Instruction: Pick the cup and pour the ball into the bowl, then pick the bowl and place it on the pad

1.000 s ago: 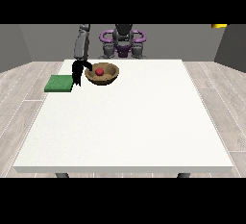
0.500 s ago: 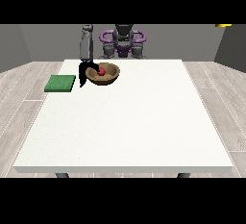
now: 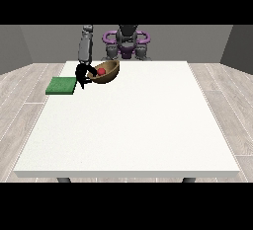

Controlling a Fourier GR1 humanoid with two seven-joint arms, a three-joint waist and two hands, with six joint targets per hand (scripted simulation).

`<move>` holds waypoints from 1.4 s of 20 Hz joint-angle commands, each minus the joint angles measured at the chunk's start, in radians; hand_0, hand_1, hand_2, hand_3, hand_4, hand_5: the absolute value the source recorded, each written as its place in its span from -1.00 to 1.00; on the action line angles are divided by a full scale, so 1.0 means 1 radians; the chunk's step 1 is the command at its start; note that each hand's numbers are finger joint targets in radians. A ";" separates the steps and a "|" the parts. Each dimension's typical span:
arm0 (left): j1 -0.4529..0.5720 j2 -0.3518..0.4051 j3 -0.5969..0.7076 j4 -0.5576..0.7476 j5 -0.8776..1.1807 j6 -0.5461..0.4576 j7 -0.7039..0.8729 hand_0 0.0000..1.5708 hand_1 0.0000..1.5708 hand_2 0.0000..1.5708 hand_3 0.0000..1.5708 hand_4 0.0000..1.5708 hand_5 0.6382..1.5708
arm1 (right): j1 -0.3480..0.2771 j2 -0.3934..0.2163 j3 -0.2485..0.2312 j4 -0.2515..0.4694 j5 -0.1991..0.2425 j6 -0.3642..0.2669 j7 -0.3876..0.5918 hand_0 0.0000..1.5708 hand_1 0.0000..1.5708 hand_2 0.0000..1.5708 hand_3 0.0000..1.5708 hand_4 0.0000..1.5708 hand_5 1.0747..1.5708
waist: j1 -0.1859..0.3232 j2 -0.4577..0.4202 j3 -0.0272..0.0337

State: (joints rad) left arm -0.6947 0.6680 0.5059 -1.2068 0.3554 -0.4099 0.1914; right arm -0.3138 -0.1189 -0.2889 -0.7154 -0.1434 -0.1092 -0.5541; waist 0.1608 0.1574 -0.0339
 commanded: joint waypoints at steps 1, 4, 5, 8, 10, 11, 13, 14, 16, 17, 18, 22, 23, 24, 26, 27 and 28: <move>-0.013 0.020 0.024 0.011 0.026 -0.009 0.001 -1.00 -1.00 -1.00 -1.00 0.44 0.88 | 0.056 -0.084 0.002 0.092 0.062 -0.089 0.134 1.00 1.00 1.00 0.81 0.21 0.83 | 0.004 0.066 0.0316; 0.041 -0.006 0.006 0.034 0.004 -0.021 -0.019 -1.00 -1.00 -1.00 -1.00 0.49 0.91 | 0.061 -0.116 0.039 0.019 0.082 -0.112 0.242 1.00 1.00 1.00 0.58 0.28 0.90 | -0.022 -0.007 0.0283; 0.035 0.015 0.024 0.065 0.015 -0.035 -0.021 -1.00 -1.00 -1.00 -1.00 0.50 0.90 | 0.031 -0.120 0.046 -0.008 0.094 -0.162 0.289 1.00 1.00 1.00 0.61 0.30 0.90 | -0.020 -0.013 0.0269; 0.069 0.010 0.021 0.081 -0.025 -0.001 -0.031 -1.00 -1.00 -1.00 -1.00 0.52 0.91 | 0.010 -0.213 0.066 -0.054 0.094 -0.110 0.428 1.00 1.00 1.00 0.41 0.31 0.91 | -0.065 -0.059 0.0273; 0.098 -0.001 0.014 0.105 -0.038 0.003 -0.028 -1.00 -1.00 -1.00 -1.00 0.52 0.92 | -0.021 -0.224 0.101 -0.095 0.110 -0.121 0.535 1.00 1.00 1.00 0.33 0.31 0.94 | -0.081 -0.111 0.0280; 0.106 -0.013 0.015 0.105 -0.050 0.018 -0.056 -1.00 -1.00 -1.00 -1.00 0.53 0.93 | -0.034 -0.243 0.106 -0.101 0.112 -0.102 0.564 1.00 1.00 1.00 0.31 0.33 0.95 | -0.102 -0.100 0.0297; 0.138 0.075 0.076 0.189 -0.029 -0.046 -0.084 -1.00 -1.00 -1.00 -1.00 0.53 0.93 | -0.032 -0.293 0.123 -0.145 0.116 -0.053 0.642 1.00 1.00 1.00 0.24 0.34 0.94 | -0.140 -0.119 0.0298; 0.139 0.071 0.076 0.184 -0.043 -0.026 -0.104 -1.00 -1.00 -1.00 -1.00 0.53 0.93 | -0.046 -0.330 0.122 -0.145 0.125 -0.035 0.655 1.00 1.00 1.00 0.10 0.35 0.94 | -0.150 -0.102 0.0310; 0.154 0.075 0.070 0.224 -0.054 -0.049 -0.133 -1.00 -1.00 -1.00 -1.00 0.53 0.93 | -0.124 -0.369 0.132 -0.197 0.126 -0.014 0.751 1.00 1.00 1.00 -0.08 0.34 0.97 | -0.167 -0.101 0.0311; 0.158 0.031 0.039 0.156 -0.069 0.006 -0.110 -1.00 -1.00 -1.00 -1.00 0.53 0.94 | -0.094 -0.402 0.113 -0.149 0.120 0.026 0.742 1.00 1.00 1.00 -0.09 0.34 0.98 | -0.153 -0.135 0.0332; 0.168 0.071 0.060 0.199 -0.061 -0.025 -0.121 -1.00 -1.00 -1.00 -1.00 0.53 0.94 | -0.086 -0.403 0.118 -0.176 0.113 0.051 0.758 1.00 1.00 1.00 -0.14 0.38 0.99 | -0.181 -0.136 0.0330; 0.165 0.093 0.081 0.239 -0.036 -0.041 -0.160 -1.00 -1.00 -1.00 -1.00 0.53 0.94 | -0.160 -0.452 0.042 -0.181 0.057 0.077 0.785 1.00 1.00 1.00 -0.15 0.36 0.98 | -0.173 -0.086 0.0337; 0.137 0.065 0.059 0.199 -0.045 -0.015 -0.163 -1.00 -1.00 -1.00 -1.00 0.53 0.94 | -0.205 -0.508 0.021 -0.146 0.065 0.076 0.800 1.00 1.00 1.00 -0.15 0.36 0.98 | -0.153 -0.048 0.0340; 0.172 0.098 0.081 0.219 -0.033 -0.048 -0.187 -1.00 -1.00 -1.00 -1.00 0.53 0.94 | -0.155 -0.484 0.009 -0.138 0.057 0.077 0.756 1.00 1.00 1.00 -0.15 0.36 0.98 | -0.153 -0.061 0.0339; 0.154 0.124 0.109 0.253 -0.037 -0.049 -0.255 -1.00 -1.00 -1.00 -1.00 0.53 0.95 | -0.208 -0.545 -0.033 -0.135 0.022 0.127 0.724 1.00 1.00 1.00 -0.15 0.36 0.98 | -0.164 0.033 0.0337; 0.139 0.110 0.098 0.236 -0.015 -0.052 -0.227 -1.00 -1.00 -1.00 -1.00 0.54 0.96 | -0.193 -0.574 -0.032 -0.100 0.037 0.154 0.706 1.00 1.00 1.00 -0.28 0.38 0.97 | -0.157 0.029 0.0341; 0.163 0.124 0.095 0.248 -0.017 -0.068 -0.224 -1.00 -1.00 -1.00 -1.00 0.54 0.96 | -0.183 -0.545 -0.045 -0.088 0.020 0.150 0.700 1.00 1.00 1.00 -0.26 0.39 0.97 | -0.148 0.009 0.0341</move>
State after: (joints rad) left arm -0.5347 0.7696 0.5953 -0.9772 0.3269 -0.4602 -0.0100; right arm -0.4796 -0.6277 -0.2931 -0.8410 -0.0992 -0.0004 0.1679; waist 0.0049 0.1324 -0.0005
